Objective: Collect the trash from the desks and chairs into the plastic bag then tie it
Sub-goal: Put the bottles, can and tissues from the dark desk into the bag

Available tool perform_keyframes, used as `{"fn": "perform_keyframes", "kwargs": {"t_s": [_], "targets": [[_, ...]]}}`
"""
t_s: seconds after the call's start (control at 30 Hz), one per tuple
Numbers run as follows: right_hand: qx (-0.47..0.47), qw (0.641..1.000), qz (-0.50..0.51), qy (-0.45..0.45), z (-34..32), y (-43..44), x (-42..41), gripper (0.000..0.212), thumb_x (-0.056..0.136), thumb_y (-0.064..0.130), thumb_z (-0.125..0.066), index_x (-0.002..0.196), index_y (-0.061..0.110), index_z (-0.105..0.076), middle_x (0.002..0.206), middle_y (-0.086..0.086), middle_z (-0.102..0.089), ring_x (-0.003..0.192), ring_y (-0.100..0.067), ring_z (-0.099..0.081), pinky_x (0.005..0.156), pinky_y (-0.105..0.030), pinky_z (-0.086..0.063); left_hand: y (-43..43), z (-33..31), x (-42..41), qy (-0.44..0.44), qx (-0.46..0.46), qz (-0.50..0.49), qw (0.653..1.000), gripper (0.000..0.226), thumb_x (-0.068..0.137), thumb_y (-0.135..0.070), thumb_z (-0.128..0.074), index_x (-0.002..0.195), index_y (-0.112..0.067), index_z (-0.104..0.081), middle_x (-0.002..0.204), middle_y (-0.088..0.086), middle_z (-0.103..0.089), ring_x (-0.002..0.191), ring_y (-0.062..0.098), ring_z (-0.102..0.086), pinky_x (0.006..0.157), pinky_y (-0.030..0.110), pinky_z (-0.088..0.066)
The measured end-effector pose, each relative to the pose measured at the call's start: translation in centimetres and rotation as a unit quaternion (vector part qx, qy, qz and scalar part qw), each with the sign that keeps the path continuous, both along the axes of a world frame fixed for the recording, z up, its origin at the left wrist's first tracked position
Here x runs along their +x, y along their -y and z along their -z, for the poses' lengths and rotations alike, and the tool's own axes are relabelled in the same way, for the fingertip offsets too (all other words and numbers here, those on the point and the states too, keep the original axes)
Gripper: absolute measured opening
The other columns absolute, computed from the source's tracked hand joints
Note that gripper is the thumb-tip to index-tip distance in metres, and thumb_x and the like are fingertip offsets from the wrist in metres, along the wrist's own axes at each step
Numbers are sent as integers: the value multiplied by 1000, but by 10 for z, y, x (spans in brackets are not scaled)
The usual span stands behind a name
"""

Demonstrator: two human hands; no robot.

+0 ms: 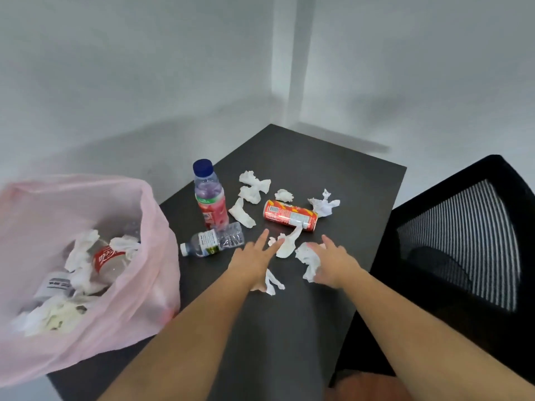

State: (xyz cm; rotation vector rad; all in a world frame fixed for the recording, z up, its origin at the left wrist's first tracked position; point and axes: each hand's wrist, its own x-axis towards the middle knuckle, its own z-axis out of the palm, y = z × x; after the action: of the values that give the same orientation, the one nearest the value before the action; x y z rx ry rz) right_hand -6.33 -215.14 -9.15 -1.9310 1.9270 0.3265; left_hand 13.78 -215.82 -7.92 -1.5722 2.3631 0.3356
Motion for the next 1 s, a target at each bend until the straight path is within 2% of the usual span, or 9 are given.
{"fn": "perform_keyframes", "kwargs": {"t_s": [0.1, 0.2, 0.3, 0.47, 0.53, 0.63, 0.77, 0.9, 1.0], "targets": [[38, 998, -43, -13, 21, 14, -8, 70, 87, 32, -63, 146, 38, -26, 160, -4, -5, 143, -35, -19, 107, -47, -39, 19, 20, -26, 1, 18, 15, 1000, 115, 68, -36, -81, 150, -40, -1, 160, -1, 15, 137, 29, -30, 105, 44, -38], [27, 997, -67, 9, 31, 32, -16, 39, 91, 21, -56, 129, 25, -50, 133, -9, -41, 123, -34, -43, 95, -39, -46, 35, 37, -42, -46, 63, -24, 997, 89, 72, -30, -78, 145, -35, -28, 160, -3, -9, 136, 26, -31, 102, 41, -40], [-4, 997, -41, 57, 37, 45, -23, 31, 91, 5, -47, 119, 12, -60, 121, -13, -53, 112, -32, -53, 85, -32, -42, 43, 45, -49, -108, 70, -77, 989, 53, 77, -19, -76, 125, -20, -53, 134, 2, -45, 119, 26, -46, 93, 36, -43], [87, 995, -41, 5, 23, 57, -24, 33, 88, 4, -54, 120, 8, -61, 118, -10, -62, 86, -22, -52, 73, -27, -42, 35, 44, -37, -149, 88, -169, 970, 19, 83, -7, -65, 100, -13, -70, 99, 3, -59, 105, 25, -62, 84, 25, -48], [58, 997, -46, 9, 18, 58, -25, 34, 87, 3, -53, 119, 9, -62, 119, -9, -63, 91, -23, -57, 73, -26, -43, 32, 37, -27, -162, 78, -182, 967, 16, 83, -8, -66, 96, -13, -73, 95, 5, -63, 103, 23, -63, 84, 24, -49], [-30, 998, -34, 53, -3, 61, -20, 29, 88, 6, -50, 113, 9, -64, 111, -9, -63, 103, -25, -59, 82, -29, -48, 33, 4, -17, -184, 32, -187, 964, 14, 80, -11, -73, 94, -12, -74, 107, 7, -67, 100, 21, -63, 81, 22, -45], [-134, 983, -6, 125, -58, 64, 15, 15, 85, 6, -51, 81, 17, -59, 84, -4, -53, 84, -27, -54, 58, -21, -36, 38, -76, 2, -252, -59, -193, 946, 14, 80, -7, -71, 93, -9, -74, 110, 7, -66, 101, 22, -61, 80, 22, -45], [-242, 938, 5, 249, -118, 60, 77, 23, 79, 1, -53, 91, 5, -73, 95, -11, -71, 92, -29, -63, 79, -31, -47, 25, -164, 46, -264, -174, -195, 928, 15, 78, -9, -73, 92, -11, -75, 105, 6, -67, 98, 21, -62, 75, 15, -35], [-288, 912, -41, 289, -166, 43, 154, 22, 83, 5, -53, 91, 7, -73, 95, -10, -72, 92, -26, -64, 81, -30, -47, -8, -210, 116, -246, -257, -230, 906, 13, 80, -7, -69, 91, -10, -75, 100, 5, -69, 97, 21, -61, 72, 14, -33]]}}
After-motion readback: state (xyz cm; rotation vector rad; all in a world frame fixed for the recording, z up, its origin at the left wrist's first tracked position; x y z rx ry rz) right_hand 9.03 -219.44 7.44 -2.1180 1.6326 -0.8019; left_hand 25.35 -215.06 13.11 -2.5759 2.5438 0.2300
